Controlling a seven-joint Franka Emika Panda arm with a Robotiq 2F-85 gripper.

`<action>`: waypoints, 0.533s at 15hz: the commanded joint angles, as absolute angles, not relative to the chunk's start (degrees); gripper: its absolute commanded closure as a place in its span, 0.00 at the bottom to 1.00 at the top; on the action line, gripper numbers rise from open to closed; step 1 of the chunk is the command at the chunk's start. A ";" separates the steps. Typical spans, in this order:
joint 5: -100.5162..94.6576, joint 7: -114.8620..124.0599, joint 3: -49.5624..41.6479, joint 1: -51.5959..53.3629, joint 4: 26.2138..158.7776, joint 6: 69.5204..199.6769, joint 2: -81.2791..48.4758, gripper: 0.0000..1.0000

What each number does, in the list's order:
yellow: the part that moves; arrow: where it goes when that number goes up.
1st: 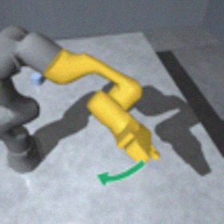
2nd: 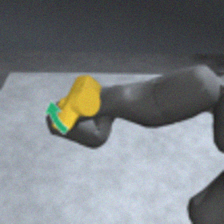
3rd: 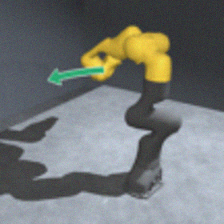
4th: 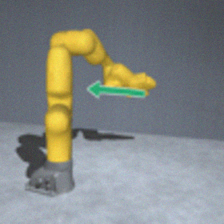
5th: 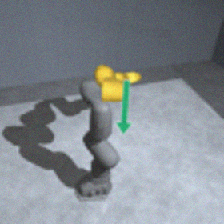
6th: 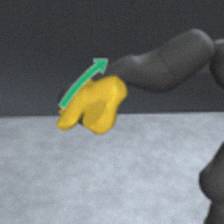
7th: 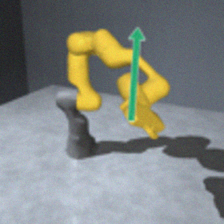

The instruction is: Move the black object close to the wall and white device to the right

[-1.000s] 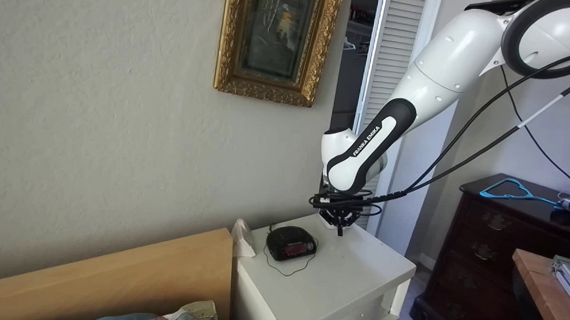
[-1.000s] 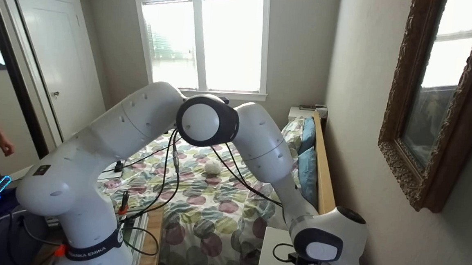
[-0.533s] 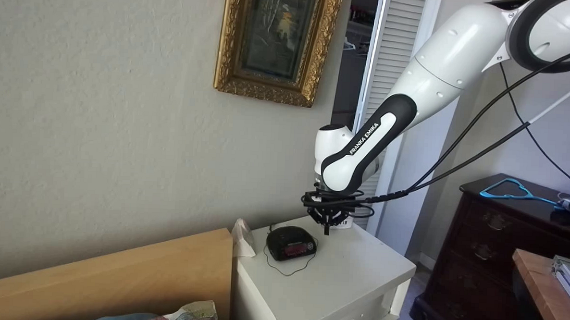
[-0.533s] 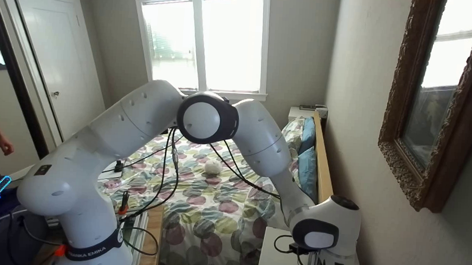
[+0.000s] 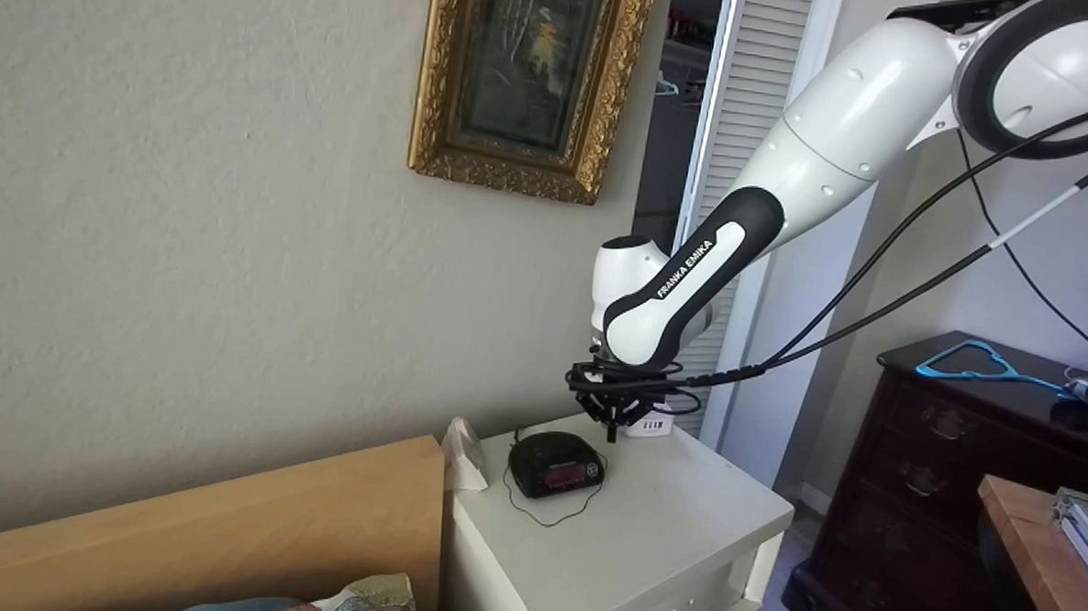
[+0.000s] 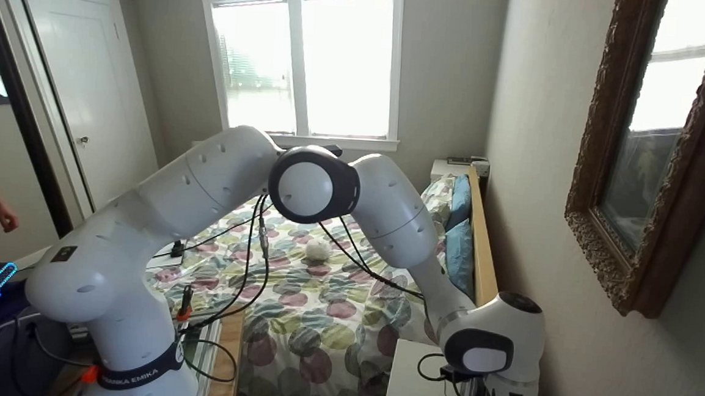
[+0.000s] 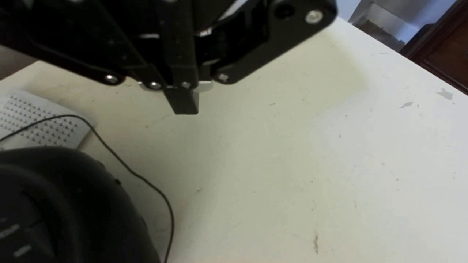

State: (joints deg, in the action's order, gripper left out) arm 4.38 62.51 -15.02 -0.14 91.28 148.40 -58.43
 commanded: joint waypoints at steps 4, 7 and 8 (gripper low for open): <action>5.05 62.07 -15.19 -1.48 84.65 147.63 -62.55 1.00; 5.21 62.38 -15.71 -2.10 83.61 147.83 -62.99 1.00; 5.22 62.40 -15.80 -2.33 83.36 147.75 -63.07 1.00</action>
State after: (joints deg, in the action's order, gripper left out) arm 4.38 62.52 -15.56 -1.44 86.09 148.37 -61.62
